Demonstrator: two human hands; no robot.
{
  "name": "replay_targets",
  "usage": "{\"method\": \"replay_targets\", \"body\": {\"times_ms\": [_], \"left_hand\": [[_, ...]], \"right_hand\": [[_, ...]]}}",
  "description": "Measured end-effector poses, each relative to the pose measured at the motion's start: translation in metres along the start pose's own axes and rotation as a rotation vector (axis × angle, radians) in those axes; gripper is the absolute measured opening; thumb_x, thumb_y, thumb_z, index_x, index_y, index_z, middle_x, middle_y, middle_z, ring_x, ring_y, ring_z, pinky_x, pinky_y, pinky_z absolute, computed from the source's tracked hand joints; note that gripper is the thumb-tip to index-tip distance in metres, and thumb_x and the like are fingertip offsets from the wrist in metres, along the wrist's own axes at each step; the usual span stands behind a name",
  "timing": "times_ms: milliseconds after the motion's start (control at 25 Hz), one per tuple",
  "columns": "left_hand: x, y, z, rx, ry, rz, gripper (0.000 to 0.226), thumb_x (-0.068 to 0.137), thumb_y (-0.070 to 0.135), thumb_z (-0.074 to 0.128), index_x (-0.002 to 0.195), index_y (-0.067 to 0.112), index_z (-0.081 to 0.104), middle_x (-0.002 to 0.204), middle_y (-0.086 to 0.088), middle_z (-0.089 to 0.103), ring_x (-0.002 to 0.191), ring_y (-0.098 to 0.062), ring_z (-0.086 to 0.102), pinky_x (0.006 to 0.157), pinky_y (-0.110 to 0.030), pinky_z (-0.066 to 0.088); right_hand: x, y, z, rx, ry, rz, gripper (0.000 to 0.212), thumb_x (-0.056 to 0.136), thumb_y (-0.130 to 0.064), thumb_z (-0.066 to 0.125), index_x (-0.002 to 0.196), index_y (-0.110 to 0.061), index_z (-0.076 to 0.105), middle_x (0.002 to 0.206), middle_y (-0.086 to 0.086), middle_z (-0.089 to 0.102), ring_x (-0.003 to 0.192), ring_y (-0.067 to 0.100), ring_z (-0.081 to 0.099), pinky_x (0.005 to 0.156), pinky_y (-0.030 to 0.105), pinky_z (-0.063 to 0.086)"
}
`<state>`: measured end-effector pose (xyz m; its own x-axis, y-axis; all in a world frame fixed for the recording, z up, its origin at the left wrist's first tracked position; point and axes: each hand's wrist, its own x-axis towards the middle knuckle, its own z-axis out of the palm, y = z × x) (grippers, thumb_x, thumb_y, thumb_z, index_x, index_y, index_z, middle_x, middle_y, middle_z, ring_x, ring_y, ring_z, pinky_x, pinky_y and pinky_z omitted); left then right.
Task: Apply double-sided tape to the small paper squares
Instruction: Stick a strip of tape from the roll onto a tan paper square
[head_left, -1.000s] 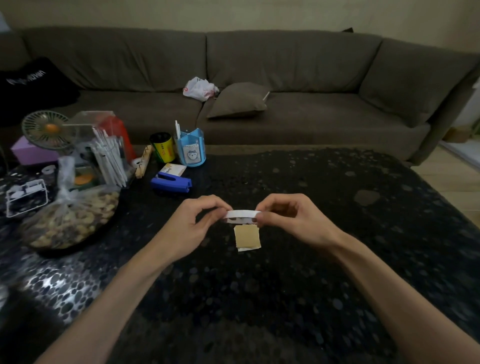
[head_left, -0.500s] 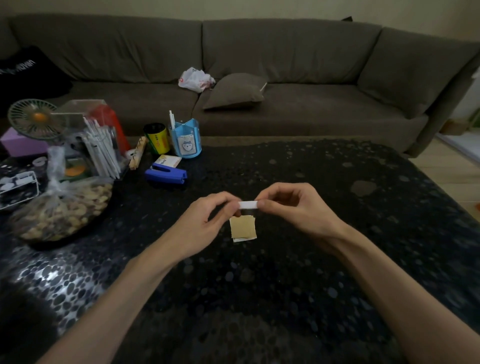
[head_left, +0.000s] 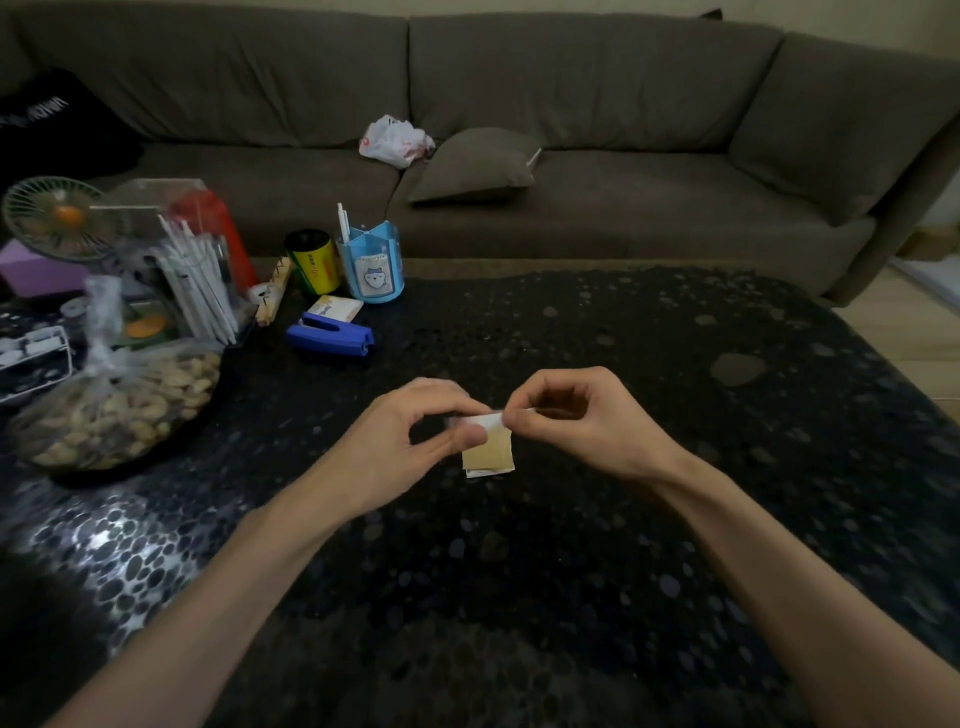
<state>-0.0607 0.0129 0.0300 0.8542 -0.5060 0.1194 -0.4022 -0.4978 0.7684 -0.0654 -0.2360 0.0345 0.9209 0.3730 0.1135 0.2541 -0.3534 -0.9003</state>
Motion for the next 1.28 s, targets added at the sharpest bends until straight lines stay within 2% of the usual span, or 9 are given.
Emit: {"method": "replay_targets", "body": {"times_ms": [80,160,280,480,680,880,1000,1160,1280], "left_hand": [[0.000,-0.002,-0.005,-0.030,-0.033,-0.029,0.019,0.097,0.034,0.061,0.109,0.045,0.070,0.115,0.028,0.064,0.117,0.012,0.055,0.098,-0.018,0.042],[0.000,0.000,-0.002,-0.050,-0.022,-0.028,0.020,0.100,0.021,0.062,0.104,0.037,0.073,0.102,0.021,0.069,0.102,0.005,0.063,0.085,-0.017,0.043],[0.001,0.005,0.007,-0.030,0.004,0.012,0.017,0.099,0.023,0.064,0.104,0.034,0.075,0.091,0.021,0.071,0.096,-0.002,0.066,0.083,-0.019,0.045],[-0.001,0.010,0.013,-0.032,-0.053,0.001,0.018,0.094,0.036,0.069,0.109,0.038,0.077,0.098,0.018,0.076,0.100,-0.001,0.069,0.091,-0.027,0.051],[-0.004,0.008,0.005,-0.113,-0.090,-0.033,0.016,0.101,0.021,0.062,0.106,0.029,0.075,0.094,0.014,0.075,0.105,-0.002,0.068,0.096,-0.032,0.049],[-0.003,0.014,0.011,-0.138,-0.030,-0.022,0.025,0.099,0.024,0.066,0.120,0.036,0.073,0.090,0.010,0.076,0.082,-0.003,0.067,0.078,-0.026,0.052],[-0.003,0.014,0.013,-0.086,0.007,-0.004,0.027,0.098,0.024,0.066,0.122,0.036,0.073,0.094,0.015,0.076,0.095,-0.001,0.069,0.084,-0.025,0.051],[-0.004,0.013,0.013,-0.025,0.036,0.003,0.029,0.096,0.025,0.068,0.115,0.047,0.068,0.097,0.024,0.075,0.103,0.006,0.066,0.086,-0.016,0.046],[-0.004,0.011,0.014,-0.006,0.040,-0.018,0.030,0.096,0.025,0.068,0.119,0.045,0.068,0.101,0.024,0.075,0.107,0.009,0.064,0.087,-0.014,0.045]], "right_hand": [[0.000,0.000,-0.002,0.039,0.029,0.008,0.004,0.095,-0.014,0.075,0.097,-0.016,0.077,0.098,-0.003,0.077,0.098,0.010,0.072,0.090,0.023,0.056],[0.000,0.001,-0.002,0.043,0.050,0.006,0.002,0.094,-0.015,0.075,0.096,-0.015,0.076,0.096,-0.002,0.076,0.093,0.009,0.072,0.085,0.020,0.056],[0.000,0.002,0.003,-0.010,0.059,-0.020,0.004,0.094,-0.017,0.076,0.097,-0.014,0.076,0.092,-0.003,0.075,0.087,0.006,0.070,0.079,0.018,0.054],[-0.006,0.003,0.003,-0.038,-0.017,-0.010,0.005,0.095,-0.012,0.074,0.096,-0.015,0.078,0.095,-0.004,0.077,0.093,0.010,0.073,0.086,0.024,0.057],[-0.008,0.005,-0.006,0.011,0.047,-0.002,0.009,0.096,-0.016,0.072,0.102,-0.015,0.078,0.100,-0.006,0.077,0.098,0.009,0.073,0.088,0.022,0.056],[-0.008,0.006,0.007,-0.071,0.214,-0.062,0.024,0.089,-0.034,0.079,0.111,-0.024,0.078,0.110,-0.009,0.073,0.104,0.008,0.072,0.087,0.029,0.061],[-0.008,0.005,0.010,-0.097,0.218,-0.044,0.032,0.087,-0.040,0.079,0.115,-0.026,0.078,0.110,-0.011,0.074,0.104,0.005,0.072,0.089,0.031,0.062],[-0.009,0.002,0.005,-0.025,0.152,-0.008,0.029,0.091,-0.025,0.079,0.120,-0.022,0.078,0.110,-0.013,0.079,0.105,0.001,0.073,0.096,0.028,0.060],[-0.011,0.001,0.007,-0.076,0.185,-0.009,0.029,0.092,-0.024,0.078,0.121,-0.022,0.077,0.110,-0.013,0.078,0.104,-0.002,0.073,0.096,0.026,0.060]]}}
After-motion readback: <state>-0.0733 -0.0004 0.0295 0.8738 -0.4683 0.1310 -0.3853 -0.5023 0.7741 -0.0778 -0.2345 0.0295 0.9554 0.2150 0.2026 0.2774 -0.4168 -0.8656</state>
